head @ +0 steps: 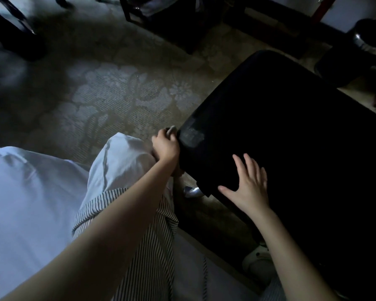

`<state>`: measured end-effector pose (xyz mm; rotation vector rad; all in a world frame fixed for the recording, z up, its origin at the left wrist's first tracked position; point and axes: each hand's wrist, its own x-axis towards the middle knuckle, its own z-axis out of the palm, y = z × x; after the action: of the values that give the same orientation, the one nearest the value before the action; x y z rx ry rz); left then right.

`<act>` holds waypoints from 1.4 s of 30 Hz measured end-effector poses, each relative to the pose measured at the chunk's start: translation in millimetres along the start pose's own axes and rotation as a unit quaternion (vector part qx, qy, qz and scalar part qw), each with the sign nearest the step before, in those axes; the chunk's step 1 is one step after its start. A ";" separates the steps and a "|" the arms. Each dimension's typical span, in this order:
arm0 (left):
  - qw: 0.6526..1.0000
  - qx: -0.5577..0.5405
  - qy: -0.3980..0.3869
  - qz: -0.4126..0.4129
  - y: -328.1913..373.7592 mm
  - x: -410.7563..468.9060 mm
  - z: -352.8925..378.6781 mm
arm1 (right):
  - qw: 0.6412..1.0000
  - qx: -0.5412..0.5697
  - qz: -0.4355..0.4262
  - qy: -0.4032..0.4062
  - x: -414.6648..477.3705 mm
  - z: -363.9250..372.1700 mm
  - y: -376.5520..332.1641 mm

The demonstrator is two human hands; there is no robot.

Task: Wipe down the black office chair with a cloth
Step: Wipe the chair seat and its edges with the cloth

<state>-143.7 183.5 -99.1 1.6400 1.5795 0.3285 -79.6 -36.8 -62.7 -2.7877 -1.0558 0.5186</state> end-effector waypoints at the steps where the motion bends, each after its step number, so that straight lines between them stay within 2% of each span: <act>1: 1.000 0.011 -0.004 -0.009 -1.6 -0.3 3.7 | 1.000 -0.016 -0.008 -0.017 4.8 -0.4 -4.6; 4: 0.998 0.054 -0.011 0.029 -2.5 -8.9 5.0 | 0.997 -0.041 -0.011 -0.060 20.2 0.2 -19.1; 7: 0.983 0.088 -0.033 0.155 -0.1 -33.0 0.9 | 0.996 -0.020 0.009 -0.089 28.1 -0.4 -25.9; 9: 0.949 0.100 -0.051 0.296 -2.6 -58.6 8.7 | 0.996 -0.017 0.010 -0.084 26.8 -0.3 -24.9; 11: 0.909 0.134 -0.062 0.389 -6.2 -82.2 19.4 | 0.997 -0.015 0.006 -0.076 24.5 1.4 -21.9; 16: 0.859 0.215 -0.060 0.461 1.0 -62.1 21.5 | 0.997 -0.012 0.001 -0.076 23.5 2.7 -17.2; 19: 0.879 0.221 -0.085 0.415 13.4 -37.2 20.8 | 0.997 -0.010 0.003 -0.071 22.5 2.7 -17.3; 27: 0.949 0.151 -0.069 0.268 39.8 6.9 29.3 | 0.997 -0.001 0.004 -0.073 25.3 4.7 -17.2; 32: 0.975 0.131 -0.079 0.158 48.5 45.8 37.7 | 0.998 0.010 0.007 -0.061 31.0 5.8 -20.2; 37: 0.970 0.147 -0.187 0.042 40.1 82.8 35.1 | 0.997 0.008 0.029 -0.065 37.6 6.7 -24.0; 40: 0.970 0.118 -0.212 0.024 27.6 88.1 31.6 | 0.997 0.004 0.037 -0.069 38.1 6.8 -25.1; 42: 0.975 0.105 -0.192 0.041 22.3 83.2 29.2 | 0.998 0.001 0.044 -0.055 37.6 8.1 -26.9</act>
<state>-93.0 252.1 -130.5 1.8032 1.2879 -0.1168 -72.9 8.1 -74.5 -2.8426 -0.9559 0.6896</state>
